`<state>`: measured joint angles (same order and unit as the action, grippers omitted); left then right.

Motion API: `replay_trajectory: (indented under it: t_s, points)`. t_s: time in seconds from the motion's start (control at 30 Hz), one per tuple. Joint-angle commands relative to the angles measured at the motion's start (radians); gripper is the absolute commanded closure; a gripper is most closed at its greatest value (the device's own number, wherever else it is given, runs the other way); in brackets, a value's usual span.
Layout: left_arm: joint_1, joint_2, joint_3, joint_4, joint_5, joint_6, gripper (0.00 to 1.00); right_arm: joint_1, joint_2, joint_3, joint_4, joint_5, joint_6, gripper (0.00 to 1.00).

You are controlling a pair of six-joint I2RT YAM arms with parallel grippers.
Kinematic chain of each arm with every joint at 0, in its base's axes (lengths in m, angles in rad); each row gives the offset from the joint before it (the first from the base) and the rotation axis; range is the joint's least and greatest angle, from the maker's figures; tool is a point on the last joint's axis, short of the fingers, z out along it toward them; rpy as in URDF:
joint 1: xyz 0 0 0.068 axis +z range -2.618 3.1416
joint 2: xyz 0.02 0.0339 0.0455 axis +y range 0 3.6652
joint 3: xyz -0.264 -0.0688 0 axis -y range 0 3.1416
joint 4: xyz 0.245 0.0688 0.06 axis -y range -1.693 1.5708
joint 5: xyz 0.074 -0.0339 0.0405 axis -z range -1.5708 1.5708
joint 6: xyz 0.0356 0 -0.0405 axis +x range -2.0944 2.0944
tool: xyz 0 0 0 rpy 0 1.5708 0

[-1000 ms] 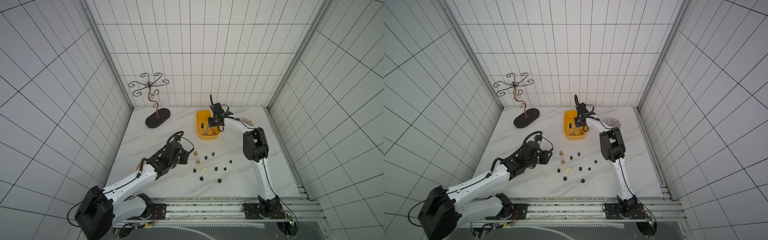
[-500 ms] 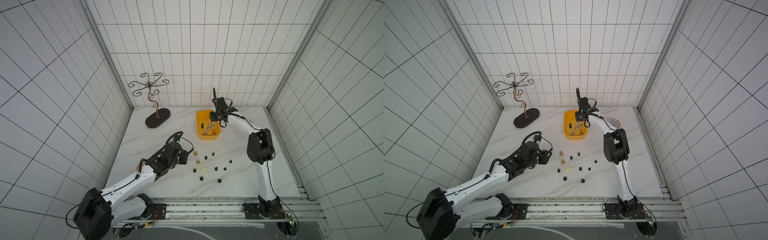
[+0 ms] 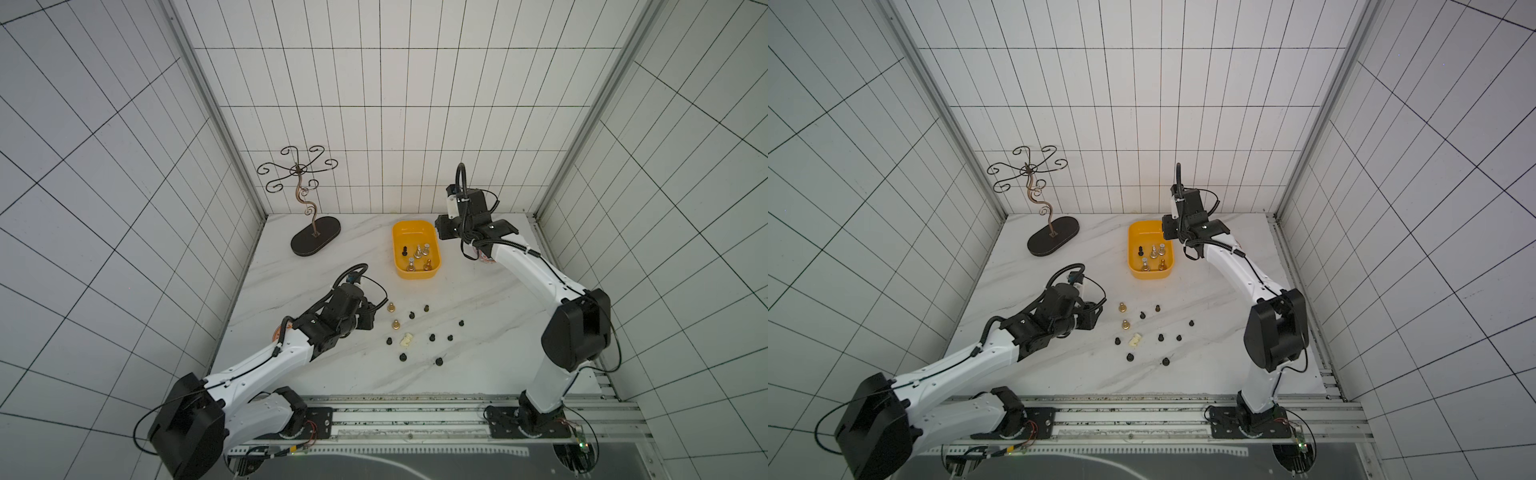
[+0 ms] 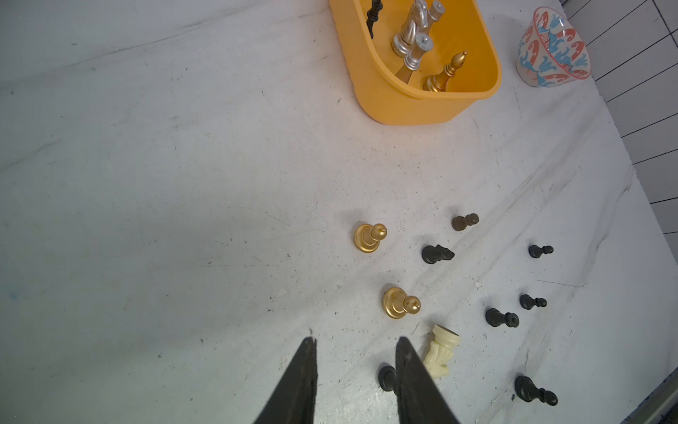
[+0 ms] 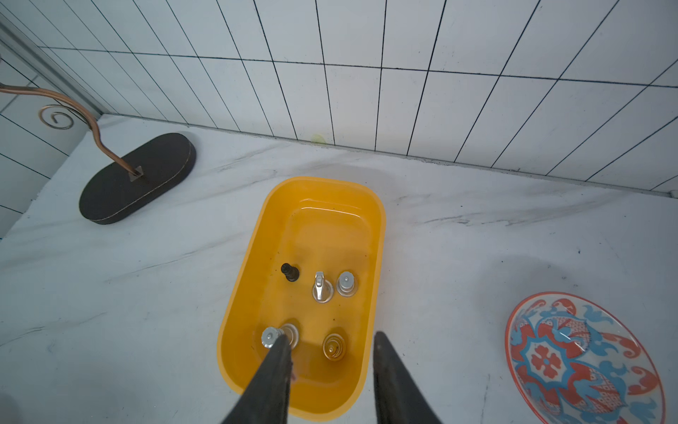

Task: Put the chess pieces into the storage box
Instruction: Place the chess piece in the storage box, then pick up the chess piece at the center of the board.

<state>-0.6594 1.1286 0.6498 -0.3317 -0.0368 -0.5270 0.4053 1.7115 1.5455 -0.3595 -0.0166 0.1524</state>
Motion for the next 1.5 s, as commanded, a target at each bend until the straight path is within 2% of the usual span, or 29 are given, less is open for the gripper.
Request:
replay_trajectory:
  t_s: [0.0, 0.27, 0.57, 0.77, 1.1, 1.47]
  points:
    - [-0.011, 0.035, 0.043, -0.001, -0.014, 0.018, 0.63, -0.011, -0.070, -0.192, 0.045, -0.033, 0.018, 0.62]
    - [-0.023, 0.144, 0.103, 0.009, -0.008, 0.052, 0.60, -0.010, -0.282, -0.550, 0.102, -0.047, 0.048, 0.62]
    - [-0.029, 0.297, 0.188, 0.015, 0.001, 0.092, 0.58, 0.016, -0.489, -0.822, 0.091, -0.066, 0.155, 0.62]
    - [-0.042, 0.389, 0.245, 0.016, 0.001, 0.123, 0.56, 0.020, -0.553, -0.885, 0.063, -0.060, 0.183, 0.62]
    - [-0.050, 0.518, 0.311, 0.016, -0.052, 0.174, 0.55, 0.035, -0.554, -0.891, 0.056, -0.075, 0.202, 0.62]
    - [-0.051, 0.599, 0.364, 0.028, -0.053, 0.200, 0.56, 0.051, -0.541, -0.895, 0.056, -0.075, 0.219, 0.62]
